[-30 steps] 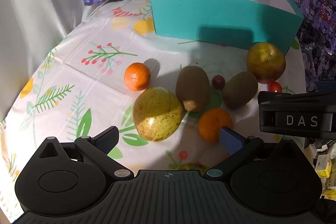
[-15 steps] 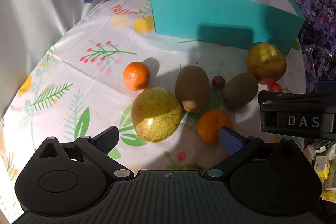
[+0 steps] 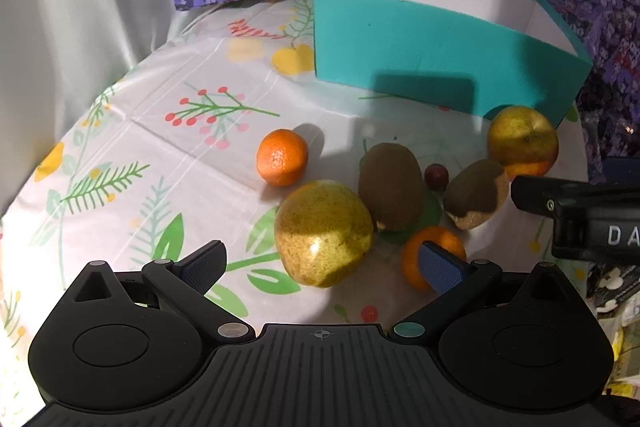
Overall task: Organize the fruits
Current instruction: 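Grasp the yellow-green pear with the left gripper while the right gripper grasps the golden apple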
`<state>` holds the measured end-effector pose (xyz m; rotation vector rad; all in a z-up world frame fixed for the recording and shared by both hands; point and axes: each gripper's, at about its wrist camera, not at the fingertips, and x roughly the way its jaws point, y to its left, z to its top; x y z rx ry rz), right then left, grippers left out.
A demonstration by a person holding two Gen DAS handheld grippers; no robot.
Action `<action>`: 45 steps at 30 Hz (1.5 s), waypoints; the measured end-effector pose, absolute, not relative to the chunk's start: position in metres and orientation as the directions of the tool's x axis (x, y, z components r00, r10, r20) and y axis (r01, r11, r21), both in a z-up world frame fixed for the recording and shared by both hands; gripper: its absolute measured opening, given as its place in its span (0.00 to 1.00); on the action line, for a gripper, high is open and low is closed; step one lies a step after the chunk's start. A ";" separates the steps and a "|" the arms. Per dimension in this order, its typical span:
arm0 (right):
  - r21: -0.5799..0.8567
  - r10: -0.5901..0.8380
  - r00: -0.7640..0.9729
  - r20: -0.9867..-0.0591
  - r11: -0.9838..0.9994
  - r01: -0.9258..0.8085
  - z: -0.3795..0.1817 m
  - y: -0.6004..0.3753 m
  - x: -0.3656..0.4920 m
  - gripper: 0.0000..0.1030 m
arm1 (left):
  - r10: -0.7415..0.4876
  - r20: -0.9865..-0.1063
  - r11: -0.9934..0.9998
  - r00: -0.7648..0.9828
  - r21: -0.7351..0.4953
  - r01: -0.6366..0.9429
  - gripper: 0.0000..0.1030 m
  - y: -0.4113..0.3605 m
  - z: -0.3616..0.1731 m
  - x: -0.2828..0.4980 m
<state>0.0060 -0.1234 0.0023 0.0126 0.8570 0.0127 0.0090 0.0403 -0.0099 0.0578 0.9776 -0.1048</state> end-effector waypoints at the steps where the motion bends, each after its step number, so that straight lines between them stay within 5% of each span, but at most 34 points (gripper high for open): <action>1: 0.018 0.026 0.665 -0.747 1.000 -0.019 0.002 -0.124 0.005 1.00 | -0.066 -0.827 0.994 0.559 -0.006 0.109 1.00 0.042 -0.010 0.010; 14: 0.044 0.138 0.734 -0.665 0.988 -0.145 -0.001 -0.126 0.002 1.00 | -0.045 -0.856 0.996 0.515 0.004 0.095 1.00 0.046 -0.036 0.043; 24: 0.032 0.095 0.704 -0.704 0.994 -0.102 -0.012 -0.132 0.017 1.00 | -0.092 -0.858 0.989 0.505 -0.020 0.147 0.67 0.041 -0.051 0.051; 36: 0.031 0.011 0.679 -0.734 0.999 0.018 -0.031 -0.158 0.059 0.99 | -0.111 -0.822 0.993 0.559 -0.063 0.105 0.67 0.046 -0.023 0.035; 45: 0.027 -0.021 0.620 -0.784 0.997 0.068 -0.056 -0.170 0.083 0.84 | -0.127 -0.819 0.987 0.559 -0.050 0.151 0.67 0.023 -0.010 0.037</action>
